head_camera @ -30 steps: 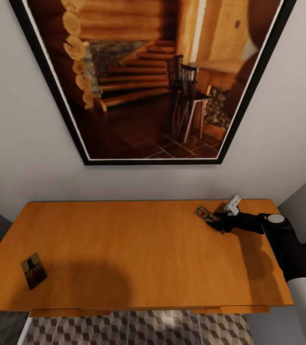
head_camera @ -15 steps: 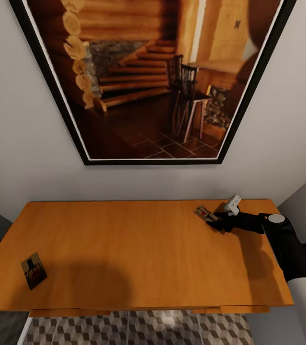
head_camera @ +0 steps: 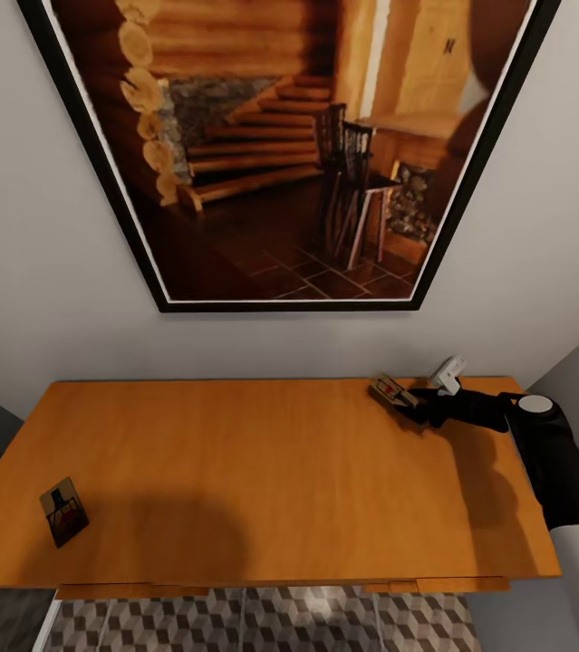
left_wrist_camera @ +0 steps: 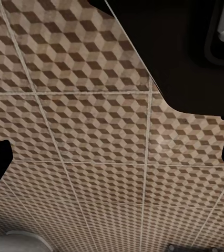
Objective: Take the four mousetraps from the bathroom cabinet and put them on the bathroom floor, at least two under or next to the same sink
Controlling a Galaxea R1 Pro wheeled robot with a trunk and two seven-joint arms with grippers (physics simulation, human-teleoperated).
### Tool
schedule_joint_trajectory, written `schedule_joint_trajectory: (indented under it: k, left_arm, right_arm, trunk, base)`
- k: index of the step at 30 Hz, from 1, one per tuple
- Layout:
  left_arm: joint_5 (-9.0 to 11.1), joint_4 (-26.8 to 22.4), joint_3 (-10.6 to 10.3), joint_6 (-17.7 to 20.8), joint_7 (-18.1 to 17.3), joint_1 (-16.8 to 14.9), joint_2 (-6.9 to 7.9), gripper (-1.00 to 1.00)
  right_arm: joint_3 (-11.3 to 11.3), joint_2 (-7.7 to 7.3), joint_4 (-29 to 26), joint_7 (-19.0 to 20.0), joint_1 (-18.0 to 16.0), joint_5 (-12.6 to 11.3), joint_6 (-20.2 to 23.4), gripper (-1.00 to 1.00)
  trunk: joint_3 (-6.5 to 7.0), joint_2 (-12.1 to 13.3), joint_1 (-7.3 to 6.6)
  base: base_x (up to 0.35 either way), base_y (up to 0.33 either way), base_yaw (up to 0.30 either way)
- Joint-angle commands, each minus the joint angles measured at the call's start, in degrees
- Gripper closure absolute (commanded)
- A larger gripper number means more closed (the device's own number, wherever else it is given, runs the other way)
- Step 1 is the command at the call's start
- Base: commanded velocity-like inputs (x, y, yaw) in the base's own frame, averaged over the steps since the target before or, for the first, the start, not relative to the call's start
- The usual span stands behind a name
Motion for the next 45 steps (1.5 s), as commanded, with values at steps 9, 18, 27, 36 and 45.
schedule_joint_trajectory:
  k: [9, 18, 27, 36, 45]
  left_arm:
    - [0.53, 0.11, -0.49, -0.33, 0.1, -0.03, 0.0, -1.0]
    - [0.54, 0.11, -0.49, -0.36, 0.1, -0.03, -0.03, -1.0]
    - [0.49, 0.11, -0.49, -0.43, 0.1, -0.03, 0.03, -1.0]
    - [0.49, 0.03, -0.49, -0.5, 0.1, -0.03, 0.19, -1.0]
    - [0.49, -0.09, -0.48, -0.5, 0.1, -0.01, 0.27, -1.0]
  right_arm:
    - [-1.62, 0.06, -0.71, 4.09, -0.04, 0.18, 2.01, 1.0]
    - [-1.6, 0.06, -0.74, 4.5, -0.04, 0.22, 2.07, 1.0]
    - [-1.52, 0.14, -0.74, 4.47, -0.04, 0.27, 2.07, 1.0]
    - [-1.45, 0.28, -0.62, 4.31, -0.04, 0.29, 2.07, 1.0]
    - [-1.42, 0.33, -0.56, 4.28, -0.04, 0.27, 2.07, 1.0]
  trunk:
    - [-0.08, -0.09, 0.03]
    - [-0.08, -0.09, 0.03]
    - [-0.08, -0.09, 0.03]
    - [-0.08, -0.09, 0.03]
    - [-0.08, -0.09, 0.03]
  base:
    - [-0.003, 0.0, 0.0]
    - [-0.23, 0.0, 0.0]
    - [-0.319, 0.0, 0.0]
    - [-0.322, 0.002, 0.0]
    - [-0.287, 0.132, 0.0]
